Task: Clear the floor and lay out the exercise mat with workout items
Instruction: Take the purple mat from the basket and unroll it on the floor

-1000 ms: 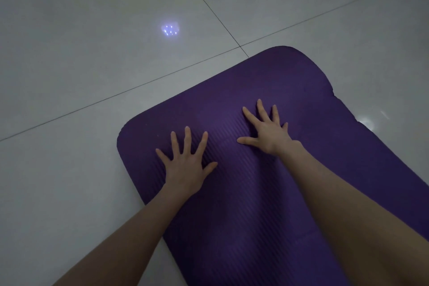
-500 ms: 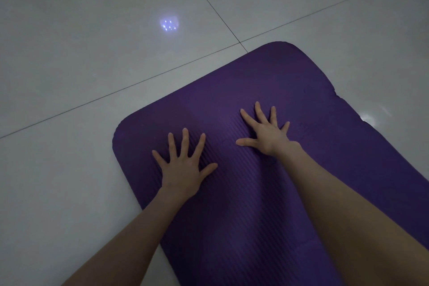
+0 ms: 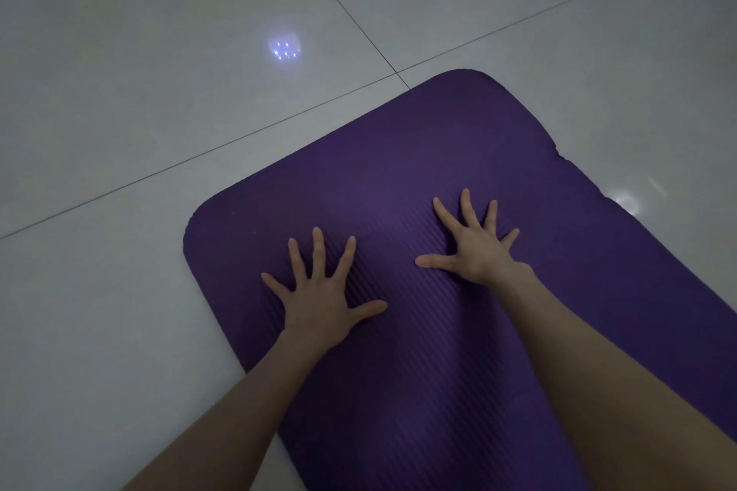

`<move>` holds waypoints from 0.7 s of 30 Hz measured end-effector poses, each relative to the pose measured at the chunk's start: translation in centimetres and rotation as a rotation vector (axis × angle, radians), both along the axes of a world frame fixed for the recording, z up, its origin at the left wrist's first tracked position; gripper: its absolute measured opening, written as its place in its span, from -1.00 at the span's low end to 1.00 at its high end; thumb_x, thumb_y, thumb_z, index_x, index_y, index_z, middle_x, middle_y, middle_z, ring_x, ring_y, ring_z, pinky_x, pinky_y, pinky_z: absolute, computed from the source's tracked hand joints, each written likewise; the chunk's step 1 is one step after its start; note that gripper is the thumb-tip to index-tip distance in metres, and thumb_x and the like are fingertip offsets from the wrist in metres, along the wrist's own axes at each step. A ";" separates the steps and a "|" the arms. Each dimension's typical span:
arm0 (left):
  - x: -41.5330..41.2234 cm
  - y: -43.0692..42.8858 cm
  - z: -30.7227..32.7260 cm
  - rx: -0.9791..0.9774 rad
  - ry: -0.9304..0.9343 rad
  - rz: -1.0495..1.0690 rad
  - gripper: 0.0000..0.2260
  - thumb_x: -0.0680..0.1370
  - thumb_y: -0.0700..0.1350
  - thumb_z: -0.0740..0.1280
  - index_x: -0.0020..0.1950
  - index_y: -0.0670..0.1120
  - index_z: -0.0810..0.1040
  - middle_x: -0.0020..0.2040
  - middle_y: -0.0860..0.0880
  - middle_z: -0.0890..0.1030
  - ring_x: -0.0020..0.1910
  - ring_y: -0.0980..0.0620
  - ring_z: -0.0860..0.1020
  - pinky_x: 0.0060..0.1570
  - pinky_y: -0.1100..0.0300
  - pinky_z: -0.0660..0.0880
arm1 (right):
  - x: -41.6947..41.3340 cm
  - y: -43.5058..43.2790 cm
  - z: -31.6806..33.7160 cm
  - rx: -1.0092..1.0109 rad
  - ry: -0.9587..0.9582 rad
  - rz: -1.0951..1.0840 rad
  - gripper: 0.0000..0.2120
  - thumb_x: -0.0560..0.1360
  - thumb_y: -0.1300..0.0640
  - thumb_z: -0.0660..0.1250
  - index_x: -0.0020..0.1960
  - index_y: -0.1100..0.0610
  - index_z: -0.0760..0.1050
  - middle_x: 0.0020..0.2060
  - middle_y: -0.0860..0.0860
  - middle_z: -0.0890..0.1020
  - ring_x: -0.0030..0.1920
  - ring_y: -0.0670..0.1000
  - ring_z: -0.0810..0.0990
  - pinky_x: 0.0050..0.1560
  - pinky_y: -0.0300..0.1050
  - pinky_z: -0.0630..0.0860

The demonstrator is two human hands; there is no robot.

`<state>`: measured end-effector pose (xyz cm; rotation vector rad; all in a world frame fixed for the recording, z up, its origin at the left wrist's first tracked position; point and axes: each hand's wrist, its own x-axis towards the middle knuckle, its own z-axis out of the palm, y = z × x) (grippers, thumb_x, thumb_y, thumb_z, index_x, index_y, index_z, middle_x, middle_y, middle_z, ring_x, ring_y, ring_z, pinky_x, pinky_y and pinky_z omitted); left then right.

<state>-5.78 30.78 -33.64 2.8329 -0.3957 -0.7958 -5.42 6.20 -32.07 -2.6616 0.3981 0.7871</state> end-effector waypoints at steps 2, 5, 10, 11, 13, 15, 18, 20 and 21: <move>0.4 -0.1 0.0 0.009 0.008 -0.007 -0.05 0.17 0.60 -0.04 0.37 0.31 -0.46 0.35 0.03 -0.58 0.42 -0.22 -0.45 0.18 -0.52 -0.29 | 0.4 -0.1 -0.2 -0.003 0.000 -0.001 0.03 0.23 -0.49 0.25 0.46 -0.30 -0.31 0.48 -0.06 -0.42 0.44 0.28 -0.44 0.27 0.54 -0.25; 1.4 -0.4 0.0 0.016 0.012 -0.016 -0.06 0.18 0.60 -0.03 0.37 0.31 -0.46 0.35 0.02 -0.58 0.42 -0.23 -0.45 0.18 -0.52 -0.28 | 1.1 -0.5 -0.4 -0.005 0.000 -0.011 0.03 0.23 -0.50 0.24 0.46 -0.30 -0.31 0.48 -0.06 -0.42 0.43 0.28 -0.44 0.26 0.54 -0.26; 3.0 -1.0 -0.1 0.023 -0.001 -0.030 -0.06 0.15 0.60 -0.06 0.35 0.31 -0.48 0.35 0.02 -0.57 0.42 -0.25 -0.43 0.18 -0.53 -0.25 | 2.5 -0.9 -0.7 -0.006 -0.005 -0.024 0.02 0.23 -0.51 0.23 0.45 -0.31 -0.33 0.47 -0.07 -0.44 0.43 0.28 -0.46 0.25 0.55 -0.29; 3.1 -1.0 -0.1 0.025 -0.003 -0.035 -0.06 0.15 0.60 -0.07 0.35 0.31 -0.48 0.35 0.01 -0.57 0.42 -0.25 -0.43 0.18 -0.53 -0.25 | 2.6 -1.0 -0.7 -0.005 -0.003 -0.025 0.02 0.23 -0.50 0.24 0.45 -0.31 -0.33 0.47 -0.07 -0.44 0.42 0.28 -0.46 0.25 0.55 -0.29; 3.1 -1.0 -0.2 0.027 -0.005 -0.036 -0.06 0.16 0.60 -0.06 0.36 0.30 -0.48 0.35 0.01 -0.57 0.42 -0.25 -0.44 0.18 -0.53 -0.26 | 2.6 -0.9 -0.7 0.000 -0.005 -0.024 0.02 0.24 -0.49 0.25 0.45 -0.31 -0.33 0.47 -0.07 -0.44 0.42 0.28 -0.47 0.24 0.55 -0.30; 3.3 -1.1 -0.2 0.026 -0.007 -0.033 -0.06 0.17 0.60 -0.05 0.37 0.30 -0.47 0.34 0.02 -0.57 0.42 -0.25 -0.44 0.18 -0.53 -0.26 | 2.9 -0.9 -0.7 0.003 -0.005 -0.025 0.02 0.25 -0.48 0.26 0.46 -0.30 -0.32 0.47 -0.06 -0.44 0.42 0.28 -0.48 0.24 0.55 -0.30; 4.1 -1.6 -0.1 0.021 -0.007 -0.036 -0.05 0.17 0.60 -0.03 0.38 0.30 -0.44 0.34 0.03 -0.57 0.43 -0.25 -0.43 0.18 -0.53 -0.25 | 3.5 -1.3 -0.4 0.002 -0.007 -0.030 0.02 0.26 -0.47 0.26 0.47 -0.29 -0.31 0.47 -0.06 -0.43 0.42 0.29 -0.47 0.24 0.55 -0.29; 4.4 -1.7 -0.1 0.023 -0.006 -0.040 -0.04 0.18 0.59 -0.01 0.39 0.30 -0.43 0.34 0.03 -0.56 0.43 -0.25 -0.42 0.18 -0.53 -0.25 | 3.8 -1.4 -0.4 0.004 -0.009 -0.035 0.01 0.26 -0.47 0.27 0.47 -0.29 -0.30 0.48 -0.06 -0.42 0.42 0.29 -0.46 0.24 0.55 -0.29; 4.5 -1.7 -0.1 0.024 -0.003 -0.039 -0.04 0.19 0.59 0.00 0.40 0.30 -0.43 0.34 0.04 -0.56 0.43 -0.25 -0.42 0.18 -0.53 -0.26 | 3.8 -1.4 -0.5 0.001 -0.010 -0.033 0.01 0.26 -0.47 0.27 0.47 -0.29 -0.30 0.48 -0.06 -0.42 0.42 0.29 -0.46 0.24 0.55 -0.29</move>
